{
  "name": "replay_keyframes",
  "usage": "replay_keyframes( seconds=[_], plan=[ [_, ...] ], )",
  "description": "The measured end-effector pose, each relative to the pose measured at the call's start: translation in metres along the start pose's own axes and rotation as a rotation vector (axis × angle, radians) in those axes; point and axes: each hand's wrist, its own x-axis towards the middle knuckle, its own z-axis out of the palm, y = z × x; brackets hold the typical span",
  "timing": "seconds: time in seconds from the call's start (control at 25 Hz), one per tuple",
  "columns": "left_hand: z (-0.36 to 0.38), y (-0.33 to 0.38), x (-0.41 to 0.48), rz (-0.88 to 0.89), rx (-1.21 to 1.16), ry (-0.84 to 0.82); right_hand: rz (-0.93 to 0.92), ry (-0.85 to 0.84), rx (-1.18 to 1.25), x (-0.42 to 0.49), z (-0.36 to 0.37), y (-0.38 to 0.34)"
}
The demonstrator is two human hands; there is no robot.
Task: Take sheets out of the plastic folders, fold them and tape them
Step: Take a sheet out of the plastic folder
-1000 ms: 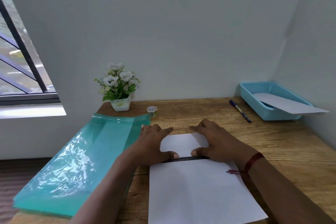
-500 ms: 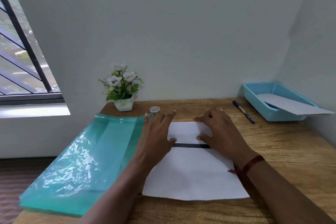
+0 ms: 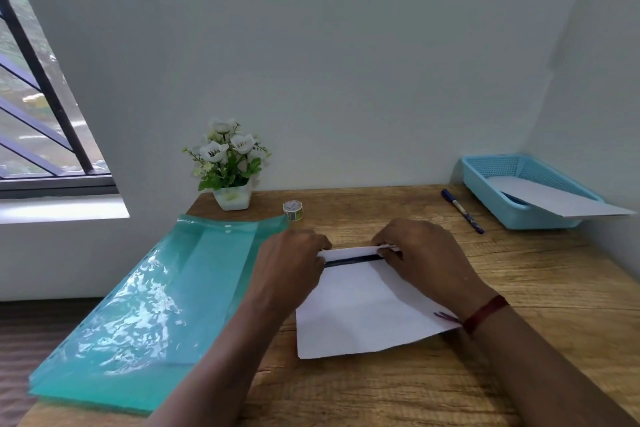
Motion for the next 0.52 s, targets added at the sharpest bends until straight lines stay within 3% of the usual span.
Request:
replay_keyframes(
  seconds=[0.36,0.52],
  plan=[
    [0.018,0.002,-0.004,0.043,0.075,-0.357,0.016,-0.317,-0.079,-0.006,0.006,-0.008],
    [0.022,0.01,-0.007,0.043,0.146,-0.523,0.084,-0.62,-0.023,-0.009,0.011,-0.014]
  ],
)
